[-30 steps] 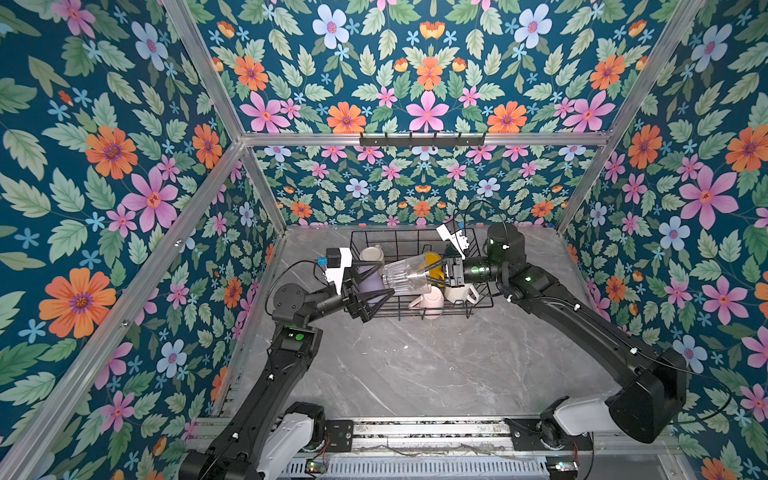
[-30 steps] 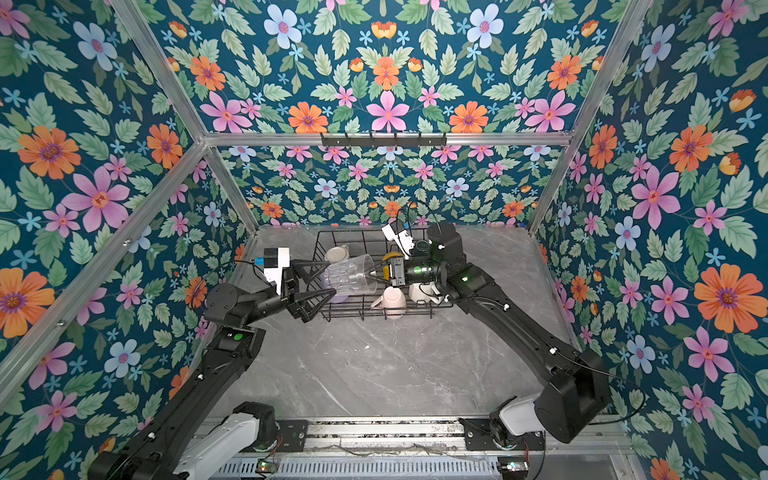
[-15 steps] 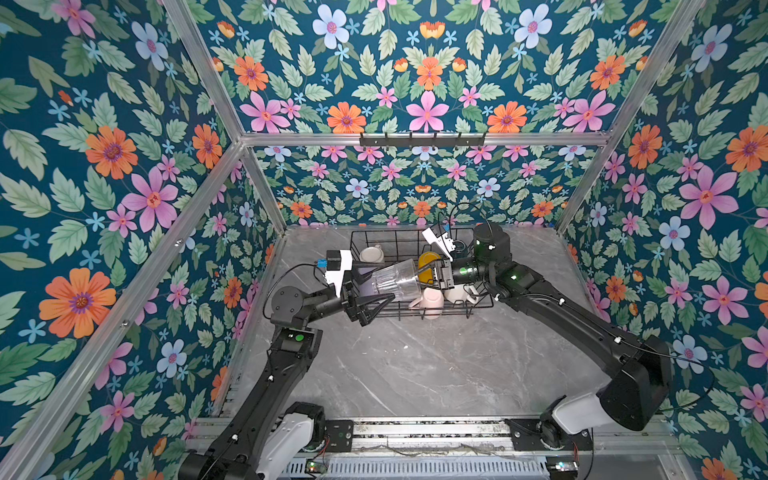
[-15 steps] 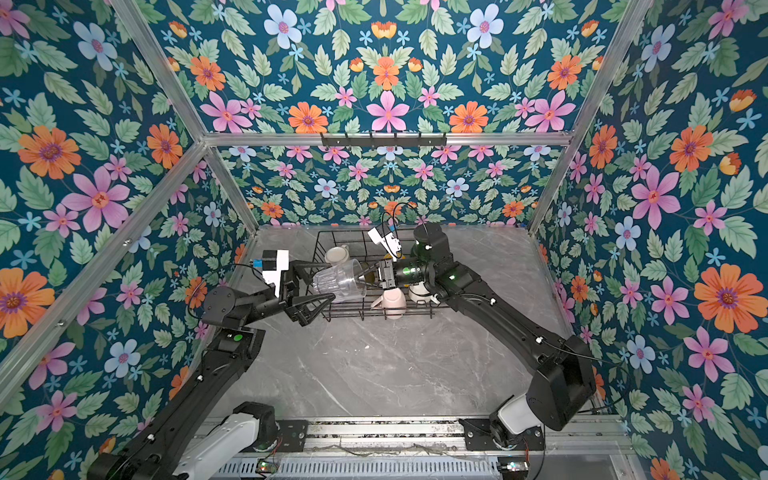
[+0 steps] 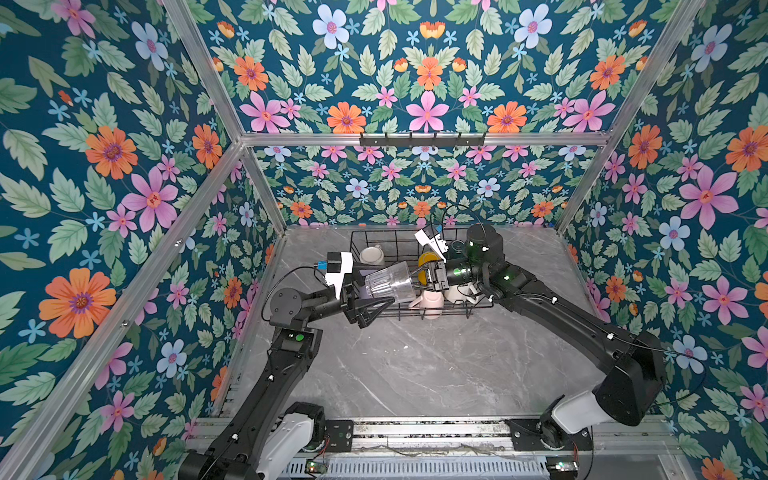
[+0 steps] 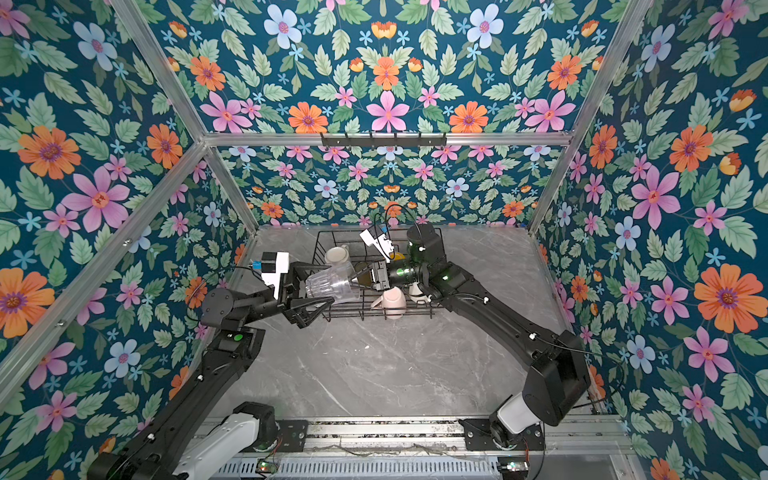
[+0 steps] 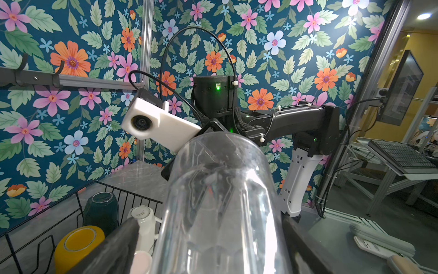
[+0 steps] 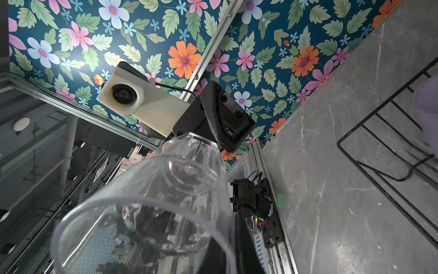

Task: Load cups into a dish rack
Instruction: Place the cup upside down at the dish rack.

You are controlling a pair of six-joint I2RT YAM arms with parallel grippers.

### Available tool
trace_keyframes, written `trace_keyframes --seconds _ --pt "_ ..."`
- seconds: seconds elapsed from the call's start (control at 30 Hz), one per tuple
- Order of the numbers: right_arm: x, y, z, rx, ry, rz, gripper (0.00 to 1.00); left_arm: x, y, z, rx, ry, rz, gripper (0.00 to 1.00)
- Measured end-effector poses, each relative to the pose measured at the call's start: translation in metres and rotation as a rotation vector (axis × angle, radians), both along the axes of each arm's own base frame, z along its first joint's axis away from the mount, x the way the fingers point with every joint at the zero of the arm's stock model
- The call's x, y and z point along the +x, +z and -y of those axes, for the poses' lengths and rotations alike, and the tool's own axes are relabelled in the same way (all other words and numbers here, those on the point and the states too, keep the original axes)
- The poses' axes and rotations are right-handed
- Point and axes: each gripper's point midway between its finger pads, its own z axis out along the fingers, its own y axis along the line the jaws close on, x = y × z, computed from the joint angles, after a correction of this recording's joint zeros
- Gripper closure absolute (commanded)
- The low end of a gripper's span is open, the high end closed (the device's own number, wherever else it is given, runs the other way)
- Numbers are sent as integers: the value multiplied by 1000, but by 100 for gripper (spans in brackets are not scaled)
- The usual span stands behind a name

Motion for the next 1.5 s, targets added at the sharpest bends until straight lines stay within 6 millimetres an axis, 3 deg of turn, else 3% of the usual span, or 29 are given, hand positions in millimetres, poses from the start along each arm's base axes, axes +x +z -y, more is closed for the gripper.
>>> trace_keyframes --seconds 0.3,0.67,0.77,0.93,1.0,1.07,1.2,1.33,1.5 --pt "0 0 -2 3 8 -3 100 0 1 2 0 -30 0 9" --pt "1 -1 -7 3 18 -12 100 -2 2 4 4 -59 -5 22" --pt "2 -1 -7 3 18 -12 100 -2 3 4 2 -58 -7 39" --pt "3 0 -8 3 15 -17 100 -2 4 3 -2 -54 -1 79" --pt "3 -1 -8 2 15 -18 100 -2 5 3 -2 -54 -1 88" --pt "4 -1 -8 2 15 -19 100 -2 4 3 -2 -52 -2 92" --pt "4 1 -9 4 14 -15 88 -2 6 2 -3 -41 2 100" --pt "3 1 -10 1 13 -2 77 2 7 2 -1 -11 -11 100" --pt "0 2 -7 -9 11 0 57 7 7 -1 4 31 -16 100"
